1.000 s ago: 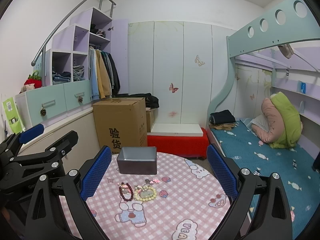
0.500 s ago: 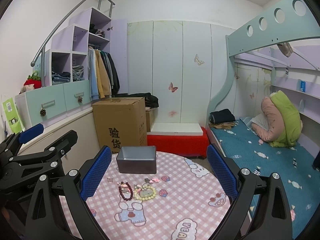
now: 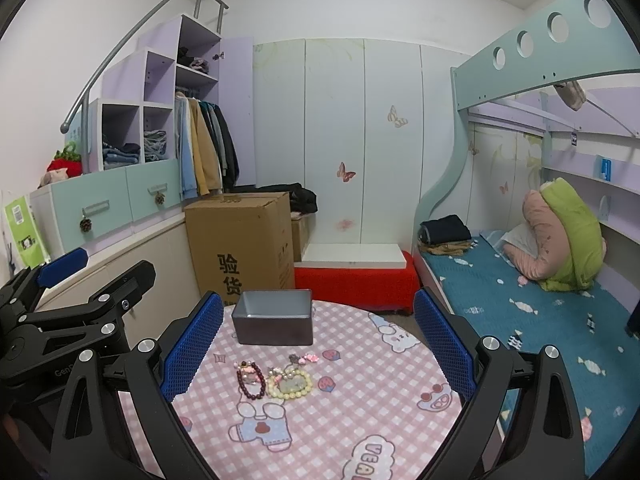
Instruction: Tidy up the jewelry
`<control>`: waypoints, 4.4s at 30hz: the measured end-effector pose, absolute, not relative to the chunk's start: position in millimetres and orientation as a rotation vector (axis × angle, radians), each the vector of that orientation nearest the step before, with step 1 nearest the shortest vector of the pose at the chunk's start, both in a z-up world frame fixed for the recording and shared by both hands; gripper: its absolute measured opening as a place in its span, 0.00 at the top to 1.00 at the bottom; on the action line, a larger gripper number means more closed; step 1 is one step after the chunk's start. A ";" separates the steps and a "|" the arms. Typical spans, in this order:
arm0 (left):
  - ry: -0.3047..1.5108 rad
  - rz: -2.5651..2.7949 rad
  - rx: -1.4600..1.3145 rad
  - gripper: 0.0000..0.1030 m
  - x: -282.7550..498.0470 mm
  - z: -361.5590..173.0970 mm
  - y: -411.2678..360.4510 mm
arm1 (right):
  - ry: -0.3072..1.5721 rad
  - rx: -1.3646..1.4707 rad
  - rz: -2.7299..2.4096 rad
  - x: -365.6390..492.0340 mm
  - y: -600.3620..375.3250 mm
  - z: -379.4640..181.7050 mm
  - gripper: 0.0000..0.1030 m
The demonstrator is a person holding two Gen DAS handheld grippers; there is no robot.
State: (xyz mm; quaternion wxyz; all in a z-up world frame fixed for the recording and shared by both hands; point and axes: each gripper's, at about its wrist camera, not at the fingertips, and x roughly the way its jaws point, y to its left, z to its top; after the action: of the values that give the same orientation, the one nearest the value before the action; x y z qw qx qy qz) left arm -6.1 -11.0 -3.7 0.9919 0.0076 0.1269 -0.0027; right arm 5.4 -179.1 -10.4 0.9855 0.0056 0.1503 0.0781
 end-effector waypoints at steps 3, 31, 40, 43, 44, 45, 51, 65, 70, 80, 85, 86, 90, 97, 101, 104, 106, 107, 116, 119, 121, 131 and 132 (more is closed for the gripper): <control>0.260 -0.008 0.016 0.07 0.5 -8.0 -8.4 | 0.303 0.013 0.158 5.3 -179.3 -10.1 0.10; 0.705 0.035 -0.021 0.07 121.2 -125.4 33.9 | 0.612 0.038 0.108 103.0 -193.6 -104.4 0.10; 0.909 0.019 -0.016 0.07 161.1 -192.6 25.9 | 0.779 0.032 0.120 140.9 -189.5 -163.6 0.10; 0.959 0.022 0.010 0.07 169.4 -208.6 21.7 | 0.802 0.034 0.127 148.8 -189.2 -174.9 0.10; 0.974 0.029 0.016 0.07 172.4 -213.3 21.8 | 0.811 0.035 0.131 150.9 -188.4 -178.6 0.10; 0.985 0.036 0.021 0.07 174.5 -216.9 22.6 | 0.817 0.035 0.132 152.8 -187.5 -180.5 0.10; 1.010 0.073 0.008 0.09 175.1 -221.9 37.7 | 0.850 0.026 0.146 165.5 -183.0 -191.9 0.10; 0.956 -0.025 0.023 0.94 159.1 -212.4 63.6 | 0.904 -0.098 0.128 204.7 -160.2 -206.8 0.10; 0.952 -0.061 -0.015 0.94 157.1 -210.8 73.8 | 0.922 -0.138 0.134 218.9 -151.5 -210.4 0.10; 0.895 -0.150 -0.062 0.94 146.7 -188.4 77.8 | 0.972 -0.135 0.191 244.9 -150.7 -211.9 0.10; 0.896 -0.162 -0.070 0.94 144.5 -186.5 77.4 | 0.985 -0.185 0.181 241.3 -153.4 -209.9 0.10; 0.896 -0.163 -0.072 0.94 143.7 -186.7 78.0 | 0.986 -0.197 0.176 239.0 -155.2 -210.2 0.10; 0.900 -0.172 -0.074 0.94 142.0 -187.8 77.2 | 1.009 -0.188 0.157 232.0 -166.3 -216.2 0.10; 0.914 -0.186 -0.070 0.94 138.8 -190.1 76.1 | 1.055 -0.186 0.122 205.0 -189.5 -216.3 0.10; 0.921 -0.198 -0.069 0.94 138.1 -191.8 73.6 | 1.091 -0.191 0.089 194.8 -199.8 -215.0 0.10; 0.929 -0.206 -0.060 0.94 136.7 -193.5 70.8 | 1.095 -0.203 0.071 187.1 -205.0 -213.6 0.10; 0.931 -0.213 -0.054 0.94 135.2 -193.8 70.5 | 1.095 -0.188 0.066 182.0 -210.4 -213.3 0.10; 0.935 -0.213 -0.054 0.94 134.9 -195.0 70.8 | 1.092 -0.171 0.075 180.6 -213.1 -213.9 0.10; 0.997 -0.214 -0.111 0.94 141.6 -213.1 77.3 | 1.035 -0.055 0.179 176.1 -216.8 -212.4 0.48; 0.999 -0.213 -0.111 0.94 141.8 -213.5 77.6 | 1.033 -0.050 0.182 174.9 -218.1 -211.1 0.49; 0.995 -0.213 -0.104 0.93 141.0 -213.7 77.2 | 1.027 -0.047 0.198 174.3 -217.0 -210.8 0.55; 0.896 -0.246 -0.088 0.94 134.1 -188.0 70.7 | 0.949 -0.010 0.274 169.6 -196.9 -194.3 0.90; 0.879 -0.263 -0.093 0.94 131.8 -180.8 70.0 | 0.930 -0.010 0.279 166.9 -195.6 -187.0 0.90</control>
State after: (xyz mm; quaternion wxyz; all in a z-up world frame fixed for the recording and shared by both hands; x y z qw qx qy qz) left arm 131.8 70.0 -180.8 0.8957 -0.0449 0.4239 -0.1270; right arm 166.9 -195.6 -187.0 0.8845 -0.0049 0.4469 0.1340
